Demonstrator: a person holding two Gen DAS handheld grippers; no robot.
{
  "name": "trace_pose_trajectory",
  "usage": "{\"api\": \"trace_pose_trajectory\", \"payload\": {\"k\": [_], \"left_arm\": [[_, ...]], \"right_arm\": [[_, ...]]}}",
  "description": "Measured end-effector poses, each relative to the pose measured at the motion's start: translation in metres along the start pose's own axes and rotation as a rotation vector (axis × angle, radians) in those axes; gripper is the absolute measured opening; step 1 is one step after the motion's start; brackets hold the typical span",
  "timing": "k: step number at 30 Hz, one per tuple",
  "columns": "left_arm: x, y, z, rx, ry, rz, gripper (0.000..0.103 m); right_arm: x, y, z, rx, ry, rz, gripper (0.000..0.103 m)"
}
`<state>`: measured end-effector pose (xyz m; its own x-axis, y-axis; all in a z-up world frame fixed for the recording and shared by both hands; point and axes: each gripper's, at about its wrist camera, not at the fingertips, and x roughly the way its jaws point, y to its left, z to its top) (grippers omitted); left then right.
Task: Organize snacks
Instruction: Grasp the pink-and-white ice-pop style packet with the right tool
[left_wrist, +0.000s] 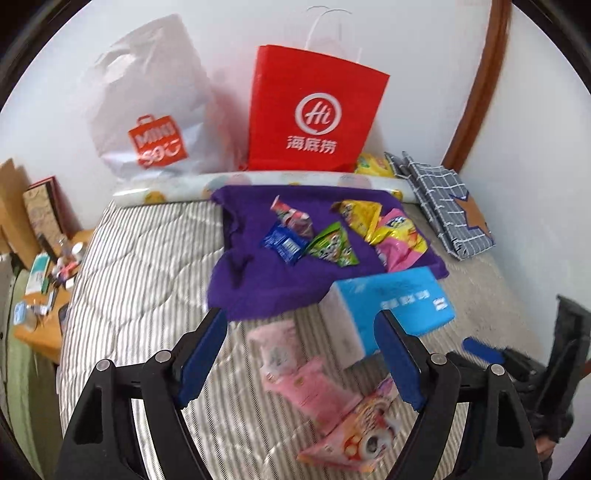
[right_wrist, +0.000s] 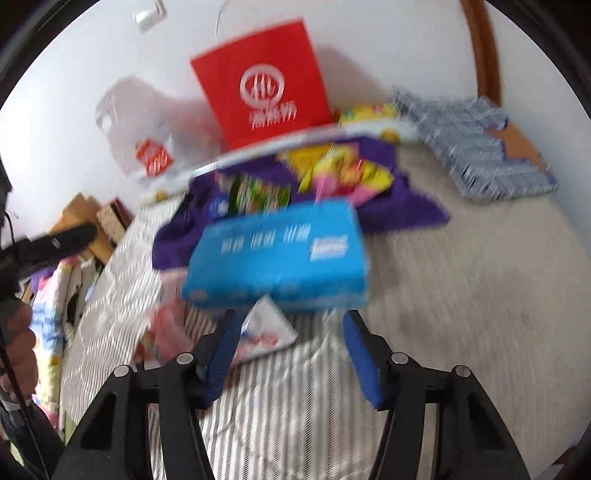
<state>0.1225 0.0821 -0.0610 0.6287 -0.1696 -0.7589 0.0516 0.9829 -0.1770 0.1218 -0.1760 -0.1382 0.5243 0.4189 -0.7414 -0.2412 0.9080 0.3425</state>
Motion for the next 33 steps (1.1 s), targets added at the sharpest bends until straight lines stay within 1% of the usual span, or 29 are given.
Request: {"api": "trace_pose_trajectory", "payload": {"k": [3, 6, 9, 12, 15, 17, 20, 23, 27, 30, 33], "left_arm": [[-0.005, 0.008, -0.008, -0.008, -0.002, -0.005, 0.082], [-0.005, 0.012, -0.015, -0.001, -0.001, 0.002, 0.082], [-0.002, 0.015, -0.021, 0.013, -0.002, 0.005, 0.082], [0.001, 0.02, -0.025, 0.01, -0.001, -0.013, 0.082], [0.003, 0.025, -0.027, 0.002, 0.003, -0.028, 0.082], [0.005, 0.028, -0.028, -0.001, 0.009, -0.038, 0.082], [0.005, 0.029, -0.029, 0.002, 0.011, -0.051, 0.082], [0.005, 0.03, -0.029, -0.003, 0.005, -0.057, 0.082], [0.006, 0.03, -0.03, -0.009, 0.009, -0.065, 0.081], [0.008, 0.028, -0.031, -0.016, 0.013, -0.068, 0.08], [0.011, 0.024, -0.031, -0.017, 0.023, -0.078, 0.08]], "right_arm": [[0.01, 0.009, -0.01, 0.02, 0.03, 0.035, 0.055], [0.019, 0.017, -0.013, 0.04, 0.05, 0.04, 0.055], [0.033, 0.02, -0.016, 0.088, 0.095, 0.041, 0.055], [0.046, 0.018, -0.017, 0.135, 0.128, 0.043, 0.055], [0.051, 0.016, -0.016, 0.182, 0.137, 0.074, 0.055], [0.054, 0.018, -0.014, 0.196, 0.142, 0.065, 0.055], [0.057, 0.025, -0.011, 0.191, 0.139, 0.028, 0.056], [0.062, 0.026, -0.01, 0.209, 0.123, 0.017, 0.045], [0.056, 0.019, -0.009, 0.25, 0.099, 0.034, 0.029], [0.042, 0.015, -0.007, 0.27, 0.054, 0.029, 0.022], [0.024, 0.005, -0.004, 0.308, 0.016, 0.044, 0.018]]}}
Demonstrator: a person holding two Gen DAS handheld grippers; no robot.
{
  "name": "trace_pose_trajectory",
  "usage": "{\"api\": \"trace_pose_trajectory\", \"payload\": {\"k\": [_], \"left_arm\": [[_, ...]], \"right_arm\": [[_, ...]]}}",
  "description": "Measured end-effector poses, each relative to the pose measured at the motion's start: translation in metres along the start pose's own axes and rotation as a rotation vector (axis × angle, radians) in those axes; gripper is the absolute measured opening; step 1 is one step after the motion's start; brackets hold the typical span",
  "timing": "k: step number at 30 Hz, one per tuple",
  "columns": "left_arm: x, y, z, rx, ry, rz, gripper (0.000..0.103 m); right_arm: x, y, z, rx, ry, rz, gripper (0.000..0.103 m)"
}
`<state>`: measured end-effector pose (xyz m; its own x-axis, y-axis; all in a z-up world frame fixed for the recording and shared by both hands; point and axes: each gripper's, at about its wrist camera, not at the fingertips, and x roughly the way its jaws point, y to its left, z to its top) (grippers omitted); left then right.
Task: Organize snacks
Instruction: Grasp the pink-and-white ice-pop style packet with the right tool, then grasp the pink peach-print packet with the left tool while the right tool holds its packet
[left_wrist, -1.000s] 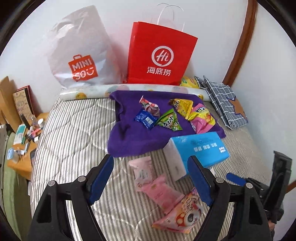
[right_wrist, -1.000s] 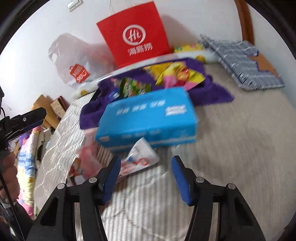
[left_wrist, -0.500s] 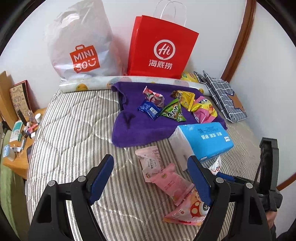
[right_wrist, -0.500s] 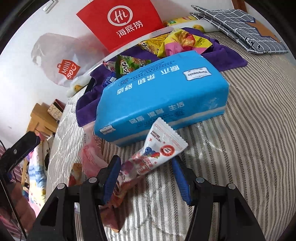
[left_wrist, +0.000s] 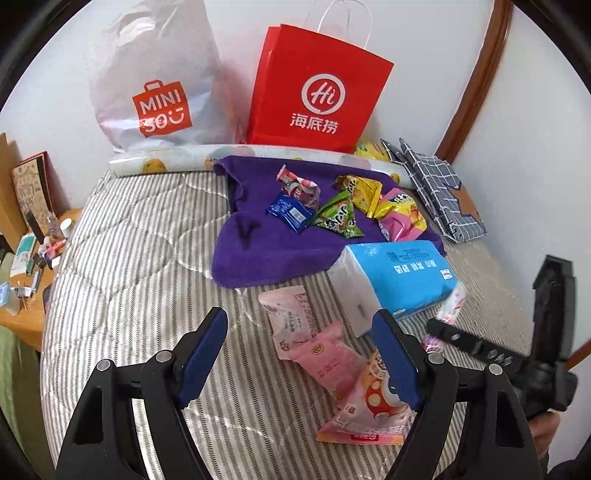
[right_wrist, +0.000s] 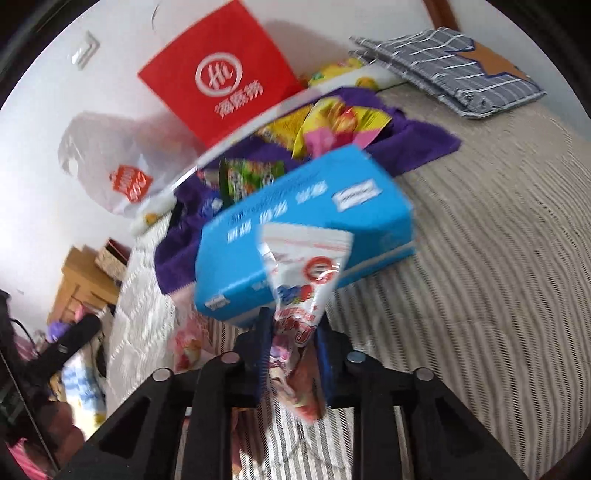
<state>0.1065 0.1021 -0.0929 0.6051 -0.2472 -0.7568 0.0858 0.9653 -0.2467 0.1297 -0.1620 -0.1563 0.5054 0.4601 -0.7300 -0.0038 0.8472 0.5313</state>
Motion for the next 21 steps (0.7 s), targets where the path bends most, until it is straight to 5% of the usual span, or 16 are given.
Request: {"api": "trace_pose_trajectory", "payload": {"k": [9, 17, 21], "left_arm": [[0.007, -0.016, 0.004, 0.025, 0.008, 0.002, 0.08], [0.013, -0.026, 0.008, 0.024, 0.014, 0.011, 0.08], [0.017, -0.029, 0.01, 0.025, 0.02, 0.023, 0.08]], "right_arm": [[-0.053, -0.038, 0.025, 0.003, -0.101, -0.065, 0.016], [-0.058, -0.064, 0.044, -0.149, -0.051, -0.188, 0.017], [-0.037, -0.069, 0.048, -0.182, -0.013, -0.175, 0.017]]}}
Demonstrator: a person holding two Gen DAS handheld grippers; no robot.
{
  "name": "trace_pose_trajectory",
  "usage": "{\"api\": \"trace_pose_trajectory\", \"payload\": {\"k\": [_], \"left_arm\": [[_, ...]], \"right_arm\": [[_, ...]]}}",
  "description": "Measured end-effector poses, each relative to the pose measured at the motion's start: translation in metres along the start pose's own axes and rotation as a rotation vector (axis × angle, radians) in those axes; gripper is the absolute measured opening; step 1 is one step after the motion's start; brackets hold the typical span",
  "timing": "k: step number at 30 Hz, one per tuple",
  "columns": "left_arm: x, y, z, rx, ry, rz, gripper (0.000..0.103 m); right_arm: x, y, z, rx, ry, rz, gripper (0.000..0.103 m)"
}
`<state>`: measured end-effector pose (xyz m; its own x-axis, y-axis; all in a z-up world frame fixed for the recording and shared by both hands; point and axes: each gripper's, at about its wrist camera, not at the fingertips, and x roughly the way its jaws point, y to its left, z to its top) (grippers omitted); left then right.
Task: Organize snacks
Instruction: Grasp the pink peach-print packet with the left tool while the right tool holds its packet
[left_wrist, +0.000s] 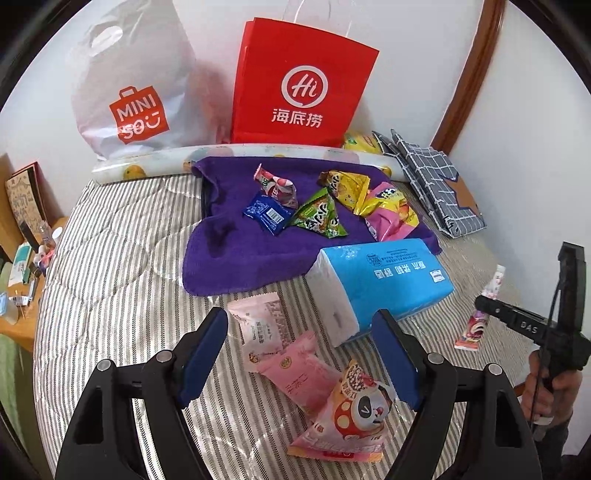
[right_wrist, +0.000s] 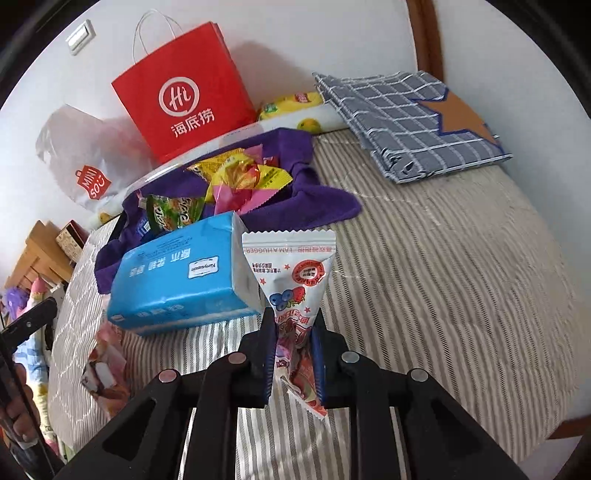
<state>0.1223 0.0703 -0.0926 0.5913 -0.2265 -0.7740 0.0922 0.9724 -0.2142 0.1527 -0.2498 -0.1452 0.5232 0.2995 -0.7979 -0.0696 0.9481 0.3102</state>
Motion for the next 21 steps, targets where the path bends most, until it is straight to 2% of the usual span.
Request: {"api": "trace_pose_trajectory", "payload": {"k": [4, 7, 10, 12, 14, 21], "left_arm": [[0.003, 0.001, 0.0, -0.014, 0.01, 0.005, 0.08], [0.004, 0.003, 0.001, -0.02, 0.012, 0.016, 0.08], [0.005, 0.006, 0.002, -0.044, 0.016, 0.018, 0.08], [0.004, 0.008, 0.004, -0.054, 0.008, 0.03, 0.08], [0.004, 0.009, 0.006, -0.061, -0.001, 0.025, 0.08], [0.008, 0.009, 0.01, -0.074, 0.005, 0.023, 0.08]], "right_arm": [[0.019, -0.003, 0.004, 0.003, -0.022, 0.014, 0.02], [0.031, -0.005, 0.006, 0.0, 0.003, 0.054, 0.021], [0.029, -0.012, 0.004, 0.018, 0.005, 0.058, 0.028], [0.022, -0.017, 0.001, 0.028, -0.013, 0.072, 0.04], [0.016, -0.02, -0.001, 0.025, -0.036, 0.069, 0.048], [0.028, -0.014, -0.007, -0.022, -0.02, 0.052, 0.048]]}}
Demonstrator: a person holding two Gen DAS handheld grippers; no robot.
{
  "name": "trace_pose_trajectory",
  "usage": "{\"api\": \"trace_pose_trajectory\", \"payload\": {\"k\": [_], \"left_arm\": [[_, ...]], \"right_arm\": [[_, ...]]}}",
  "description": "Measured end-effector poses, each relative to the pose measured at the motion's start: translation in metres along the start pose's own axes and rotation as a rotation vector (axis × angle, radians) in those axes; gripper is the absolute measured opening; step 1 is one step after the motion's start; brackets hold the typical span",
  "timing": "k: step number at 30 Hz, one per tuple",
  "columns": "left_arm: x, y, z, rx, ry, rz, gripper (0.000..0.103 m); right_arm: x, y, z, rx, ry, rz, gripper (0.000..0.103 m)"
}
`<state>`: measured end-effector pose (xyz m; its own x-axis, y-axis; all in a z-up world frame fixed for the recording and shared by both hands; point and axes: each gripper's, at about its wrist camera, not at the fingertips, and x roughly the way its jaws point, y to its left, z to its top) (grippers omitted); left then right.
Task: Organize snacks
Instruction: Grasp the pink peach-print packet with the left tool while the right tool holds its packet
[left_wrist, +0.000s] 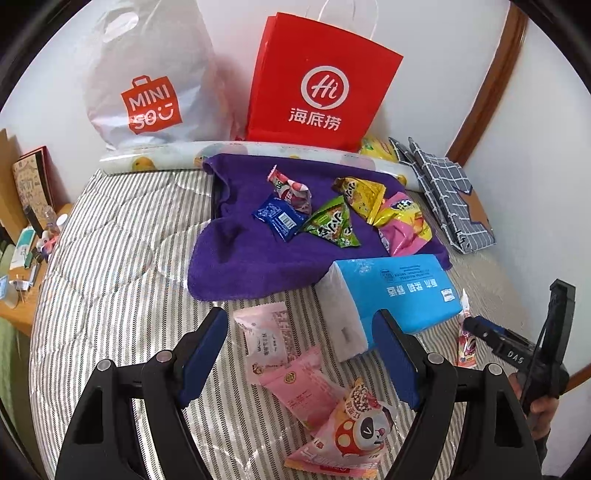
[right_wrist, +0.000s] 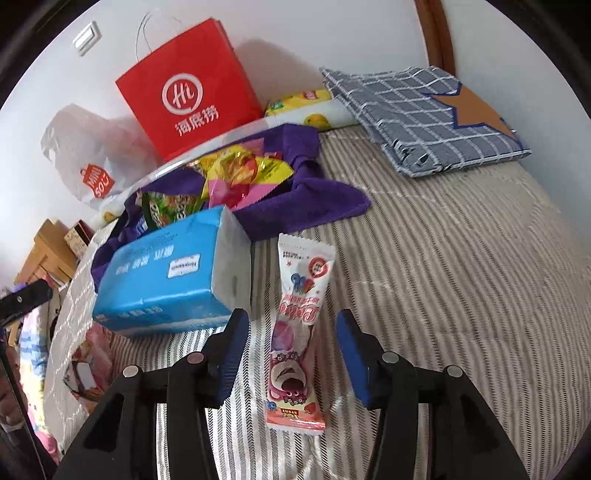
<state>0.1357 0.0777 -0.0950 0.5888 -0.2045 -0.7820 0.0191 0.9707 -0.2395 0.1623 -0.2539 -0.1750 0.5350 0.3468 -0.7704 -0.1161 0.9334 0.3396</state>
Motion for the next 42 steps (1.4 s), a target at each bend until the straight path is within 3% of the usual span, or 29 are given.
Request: {"api": "trace_pose_trajectory", "payload": {"k": [2, 4, 5, 8, 14, 17, 21, 24, 26, 27, 29, 38, 40, 42], "left_arm": [[0.001, 0.003, -0.001, -0.008, 0.007, 0.002, 0.08], [0.002, 0.006, -0.003, -0.013, 0.015, 0.013, 0.08], [0.003, 0.008, -0.005, -0.016, 0.019, 0.023, 0.08], [0.009, 0.016, -0.011, -0.036, 0.047, 0.039, 0.08], [0.031, 0.016, -0.026, -0.053, 0.137, 0.005, 0.078], [0.042, 0.014, -0.033, -0.067, 0.193, -0.032, 0.072], [0.054, 0.01, -0.038, -0.09, 0.235, -0.025, 0.063], [0.062, 0.007, -0.041, -0.111, 0.256, -0.029, 0.062], [0.064, 0.003, -0.043, -0.111, 0.246, -0.025, 0.057], [0.064, 0.001, -0.043, -0.107, 0.246, -0.031, 0.049], [0.066, -0.003, -0.042, -0.1, 0.257, -0.041, 0.024], [0.054, 0.01, -0.032, -0.094, 0.219, -0.027, 0.024], [0.055, 0.014, -0.033, -0.083, 0.223, 0.019, 0.027], [0.058, 0.016, -0.035, -0.071, 0.222, 0.055, 0.038]], "right_arm": [[0.012, 0.003, -0.002, -0.019, 0.026, -0.034, 0.046], [0.022, 0.005, -0.007, -0.048, 0.039, -0.061, 0.037], [0.022, 0.007, -0.009, -0.067, 0.017, -0.089, 0.029], [0.024, 0.011, -0.012, -0.137, -0.007, -0.143, 0.022], [0.023, 0.008, -0.014, -0.151, -0.031, -0.139, 0.022], [0.023, 0.007, -0.013, -0.142, -0.032, -0.129, 0.022], [0.023, 0.005, -0.012, -0.129, -0.033, -0.112, 0.022], [0.022, 0.003, -0.012, -0.123, -0.033, -0.105, 0.022], [0.022, 0.002, -0.012, -0.12, -0.034, -0.1, 0.022], [0.022, 0.002, -0.012, -0.119, -0.034, -0.099, 0.022], [0.021, 0.0, -0.012, -0.107, -0.035, -0.085, 0.022], [0.021, -0.003, -0.012, -0.088, -0.037, -0.059, 0.022], [0.02, -0.004, -0.012, -0.09, -0.037, -0.062, 0.022], [0.02, -0.004, -0.012, -0.088, -0.038, -0.06, 0.022]]}}
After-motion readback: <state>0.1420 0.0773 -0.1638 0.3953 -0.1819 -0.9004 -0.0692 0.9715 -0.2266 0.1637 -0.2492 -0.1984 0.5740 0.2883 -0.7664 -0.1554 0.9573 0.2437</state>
